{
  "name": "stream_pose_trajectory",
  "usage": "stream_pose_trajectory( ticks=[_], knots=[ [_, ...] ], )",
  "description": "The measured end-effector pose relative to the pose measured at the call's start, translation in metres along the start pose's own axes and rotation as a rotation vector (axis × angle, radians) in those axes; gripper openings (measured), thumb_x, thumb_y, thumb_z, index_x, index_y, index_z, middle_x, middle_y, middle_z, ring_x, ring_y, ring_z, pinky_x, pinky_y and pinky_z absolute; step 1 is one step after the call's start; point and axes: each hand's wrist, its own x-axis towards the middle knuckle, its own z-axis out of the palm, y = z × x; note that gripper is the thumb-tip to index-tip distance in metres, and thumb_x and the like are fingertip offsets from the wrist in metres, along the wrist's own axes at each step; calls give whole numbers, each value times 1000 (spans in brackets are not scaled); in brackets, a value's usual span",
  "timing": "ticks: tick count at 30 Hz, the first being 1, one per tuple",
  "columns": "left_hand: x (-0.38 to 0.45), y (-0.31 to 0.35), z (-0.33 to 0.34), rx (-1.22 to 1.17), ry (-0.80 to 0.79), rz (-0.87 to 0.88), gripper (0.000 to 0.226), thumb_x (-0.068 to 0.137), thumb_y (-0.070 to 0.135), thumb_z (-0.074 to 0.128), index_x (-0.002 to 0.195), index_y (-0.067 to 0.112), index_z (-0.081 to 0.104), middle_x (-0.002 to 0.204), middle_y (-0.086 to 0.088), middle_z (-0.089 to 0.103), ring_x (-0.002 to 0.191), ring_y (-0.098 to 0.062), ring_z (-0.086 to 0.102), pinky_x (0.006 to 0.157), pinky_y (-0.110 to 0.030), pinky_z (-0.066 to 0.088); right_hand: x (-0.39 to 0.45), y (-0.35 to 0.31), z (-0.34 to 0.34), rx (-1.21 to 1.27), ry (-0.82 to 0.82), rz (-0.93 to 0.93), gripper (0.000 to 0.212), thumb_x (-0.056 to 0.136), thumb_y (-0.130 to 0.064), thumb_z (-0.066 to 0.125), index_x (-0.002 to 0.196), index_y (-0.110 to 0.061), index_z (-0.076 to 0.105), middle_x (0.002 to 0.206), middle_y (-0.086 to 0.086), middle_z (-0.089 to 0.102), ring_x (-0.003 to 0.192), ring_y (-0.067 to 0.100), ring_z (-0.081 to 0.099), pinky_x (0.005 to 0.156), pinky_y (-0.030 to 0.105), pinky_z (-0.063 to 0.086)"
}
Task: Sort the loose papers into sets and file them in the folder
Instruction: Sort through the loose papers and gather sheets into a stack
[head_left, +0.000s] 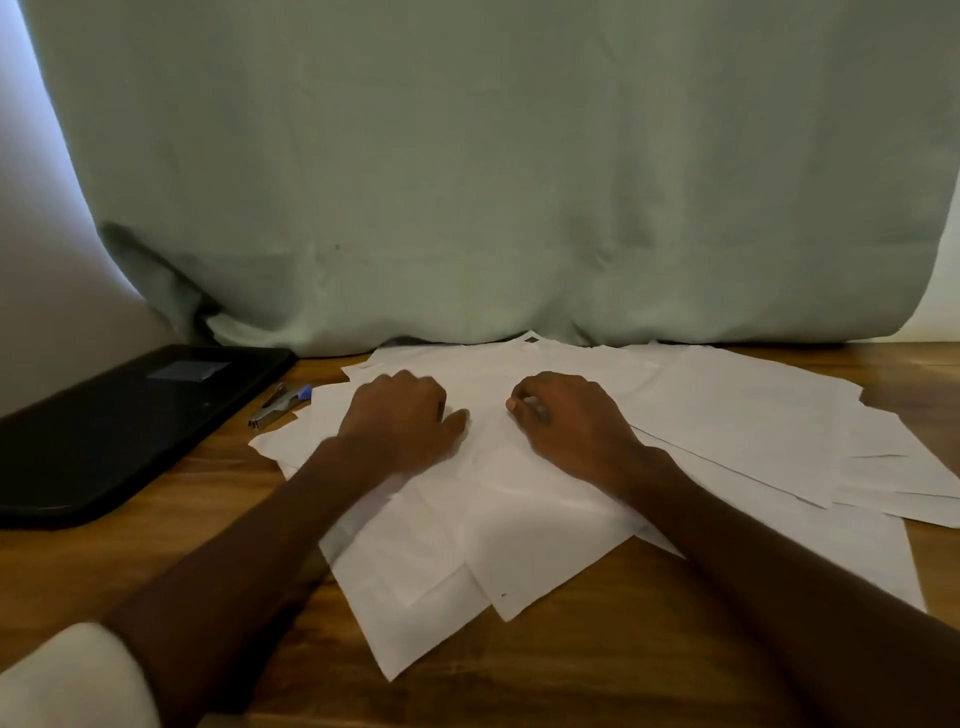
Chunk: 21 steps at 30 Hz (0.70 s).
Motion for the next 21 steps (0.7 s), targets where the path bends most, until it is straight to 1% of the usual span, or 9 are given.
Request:
stream_pose_trajectory(
  ticks=[2, 4, 5, 6, 8, 10, 12, 17, 21],
  knots=[
    [13, 6, 1, 52, 3, -6, 45, 97, 65, 42, 93, 26, 64, 90, 0, 59, 93, -26, 60, 72, -34, 42, 2, 3, 2, -4, 10, -1, 25, 102, -42, 49, 104, -28, 70, 103, -7, 69, 96, 17, 62, 80, 35, 48],
    [15, 12, 13, 28, 49, -16, 38, 100, 58, 42, 89, 24, 55, 93, -1, 64, 90, -25, 60, 69, -34, 39, 1, 6, 4, -6, 28, 1, 23, 102, -41, 50, 103, -29, 70, 101, -8, 68, 96, 17, 62, 80, 36, 48],
    [14, 13, 20, -14, 67, -23, 36, 100, 55, 42, 87, 23, 51, 92, -1, 65, 89, -25, 60, 69, -35, 40, 1, 8, 5, 4, 43, 3, 22, 101, -40, 51, 102, -30, 70, 101, -9, 69, 96, 16, 61, 80, 35, 47],
    [14, 12, 24, -81, 78, -42, 36, 100, 53, 44, 87, 21, 52, 91, 0, 65, 90, -25, 60, 70, -36, 43, 1, 9, 6, 19, 57, 4, 20, 101, -40, 51, 102, -30, 69, 102, -10, 69, 97, 16, 61, 81, 35, 47],
    [15, 7, 28, -210, 105, -79, 33, 99, 53, 48, 91, 23, 62, 89, 3, 65, 91, -23, 60, 76, -37, 47, 2, 11, 7, 50, 79, 4, 19, 101, -38, 52, 105, -30, 69, 105, -10, 69, 100, 16, 60, 85, 37, 47],
    [14, 5, 28, -265, 137, -87, 29, 99, 51, 50, 99, 27, 66, 94, 4, 65, 95, -21, 59, 81, -38, 46, 2, 10, 7, 71, 90, 7, 19, 101, -38, 52, 108, -30, 68, 108, -10, 69, 103, 17, 59, 90, 40, 47],
    [12, 5, 30, -326, 138, -97, 29, 99, 50, 52, 101, 26, 68, 96, 3, 63, 97, -21, 57, 84, -39, 48, 2, 10, 7, 72, 93, 14, 20, 101, -39, 51, 110, -29, 67, 109, -10, 68, 105, 17, 60, 91, 42, 47],
    [13, 5, 36, -364, 144, -84, 27, 97, 49, 56, 102, 26, 69, 99, 2, 60, 100, -22, 55, 87, -43, 49, 0, 8, 7, 75, 86, 10, 20, 101, -37, 52, 110, -29, 68, 109, -10, 69, 104, 16, 60, 90, 41, 48],
    [13, 6, 37, -382, 170, -77, 24, 97, 47, 58, 101, 27, 69, 99, 3, 60, 99, -21, 56, 86, -42, 49, 0, 8, 5, 68, 82, 16, 21, 102, -36, 52, 111, -26, 68, 109, -8, 69, 103, 18, 60, 90, 42, 48]
  ],
)
